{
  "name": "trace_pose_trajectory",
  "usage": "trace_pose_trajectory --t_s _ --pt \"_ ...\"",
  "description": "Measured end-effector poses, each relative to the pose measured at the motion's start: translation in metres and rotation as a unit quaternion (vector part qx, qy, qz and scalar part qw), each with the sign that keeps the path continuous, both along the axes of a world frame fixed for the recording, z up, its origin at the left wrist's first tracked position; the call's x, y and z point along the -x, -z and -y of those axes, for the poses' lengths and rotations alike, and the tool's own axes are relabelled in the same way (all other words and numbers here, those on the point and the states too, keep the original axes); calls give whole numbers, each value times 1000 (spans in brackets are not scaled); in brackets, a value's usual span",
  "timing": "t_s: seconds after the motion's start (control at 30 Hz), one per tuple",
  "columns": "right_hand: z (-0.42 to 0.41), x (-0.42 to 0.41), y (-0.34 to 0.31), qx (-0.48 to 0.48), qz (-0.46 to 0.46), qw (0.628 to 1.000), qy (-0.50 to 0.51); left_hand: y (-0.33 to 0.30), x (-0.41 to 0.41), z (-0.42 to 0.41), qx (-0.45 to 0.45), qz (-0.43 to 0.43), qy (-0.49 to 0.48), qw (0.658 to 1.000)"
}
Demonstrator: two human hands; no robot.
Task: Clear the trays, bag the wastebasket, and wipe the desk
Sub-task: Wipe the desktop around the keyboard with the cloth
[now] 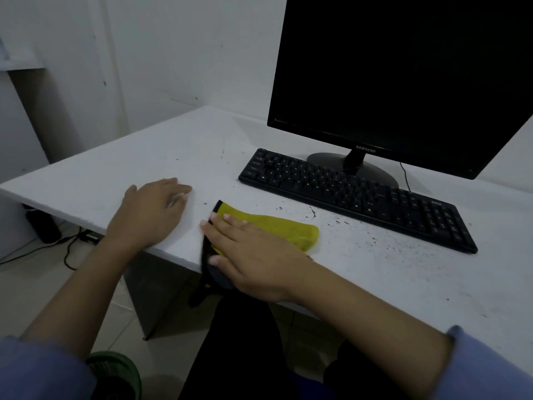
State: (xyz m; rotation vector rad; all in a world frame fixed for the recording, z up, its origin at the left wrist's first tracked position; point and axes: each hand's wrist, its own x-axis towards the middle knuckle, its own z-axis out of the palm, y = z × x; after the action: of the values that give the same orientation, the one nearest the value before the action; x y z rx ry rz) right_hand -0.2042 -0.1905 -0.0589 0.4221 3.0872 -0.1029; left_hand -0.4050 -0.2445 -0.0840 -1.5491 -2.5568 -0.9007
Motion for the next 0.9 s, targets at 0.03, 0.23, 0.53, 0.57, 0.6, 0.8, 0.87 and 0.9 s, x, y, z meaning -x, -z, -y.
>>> trace_pose_trajectory --t_s 0.03,0.23,0.53,0.57,0.6,0.8,0.87,0.9 --pt "3 12 1 -1 -8 1000 4 -1 0 0 -13 18 2 1000" --pt "-1 60 6 16 -40 991 126 -4 -1 3 -38 58 -2 998" --pt "-12 52 7 52 -45 954 293 -5 -3 7 -16 48 -2 999" --pt "-14 45 7 43 -44 952 301 -5 -2 7 -12 46 -2 999" --pt "-17 37 7 35 -44 949 310 -5 -2 7 -8 43 -3 999" --pt "-36 -38 10 -4 -32 928 372 -6 -4 7 18 24 -3 1000" --pt "-40 -68 9 -10 -34 918 396 -6 -5 6 25 16 3 1000" --pt "-42 -80 9 -12 -34 913 407 -6 -4 6 29 14 3 999"
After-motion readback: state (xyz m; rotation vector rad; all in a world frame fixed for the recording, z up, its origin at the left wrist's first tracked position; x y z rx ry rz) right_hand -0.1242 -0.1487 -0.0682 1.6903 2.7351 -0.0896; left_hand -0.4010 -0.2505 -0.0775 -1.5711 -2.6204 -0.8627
